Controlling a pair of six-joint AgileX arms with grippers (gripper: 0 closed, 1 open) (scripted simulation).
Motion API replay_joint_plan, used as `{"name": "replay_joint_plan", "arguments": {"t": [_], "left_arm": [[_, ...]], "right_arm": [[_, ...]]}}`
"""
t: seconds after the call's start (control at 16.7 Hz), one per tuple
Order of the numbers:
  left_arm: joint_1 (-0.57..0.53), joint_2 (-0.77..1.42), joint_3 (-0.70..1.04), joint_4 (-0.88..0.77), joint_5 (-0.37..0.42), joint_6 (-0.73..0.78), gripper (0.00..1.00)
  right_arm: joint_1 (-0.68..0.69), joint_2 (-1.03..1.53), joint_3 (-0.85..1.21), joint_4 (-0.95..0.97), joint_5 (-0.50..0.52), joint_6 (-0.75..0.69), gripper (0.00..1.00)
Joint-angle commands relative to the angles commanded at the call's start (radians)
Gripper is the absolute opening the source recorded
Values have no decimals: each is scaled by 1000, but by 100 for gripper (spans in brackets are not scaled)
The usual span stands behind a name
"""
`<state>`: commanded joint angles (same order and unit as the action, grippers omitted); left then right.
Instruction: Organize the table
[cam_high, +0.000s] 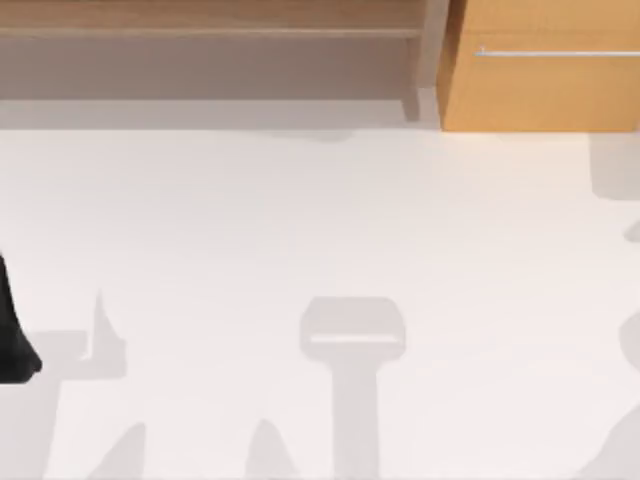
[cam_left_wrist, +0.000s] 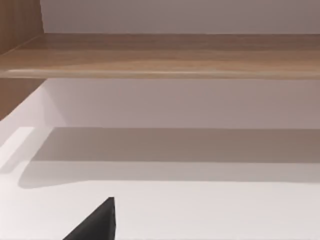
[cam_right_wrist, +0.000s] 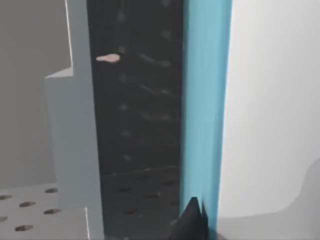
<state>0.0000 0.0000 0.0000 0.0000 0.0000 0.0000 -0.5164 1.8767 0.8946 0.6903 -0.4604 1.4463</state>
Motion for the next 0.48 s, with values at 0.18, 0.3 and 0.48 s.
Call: {"name": "replay_joint_plan", "arguments": {"t": [0.18,0.3,0.48], "left_arm": [[0,0,0,0,0,0,100],[0,0,0,0,0,0,100],[0,0,0,0,0,0,100]], "right_arm": [[13,13,35,0,10,-7,0],[24,39,66,-5,19,-3,0],[32,91,111,-14,33,10,0]]}}
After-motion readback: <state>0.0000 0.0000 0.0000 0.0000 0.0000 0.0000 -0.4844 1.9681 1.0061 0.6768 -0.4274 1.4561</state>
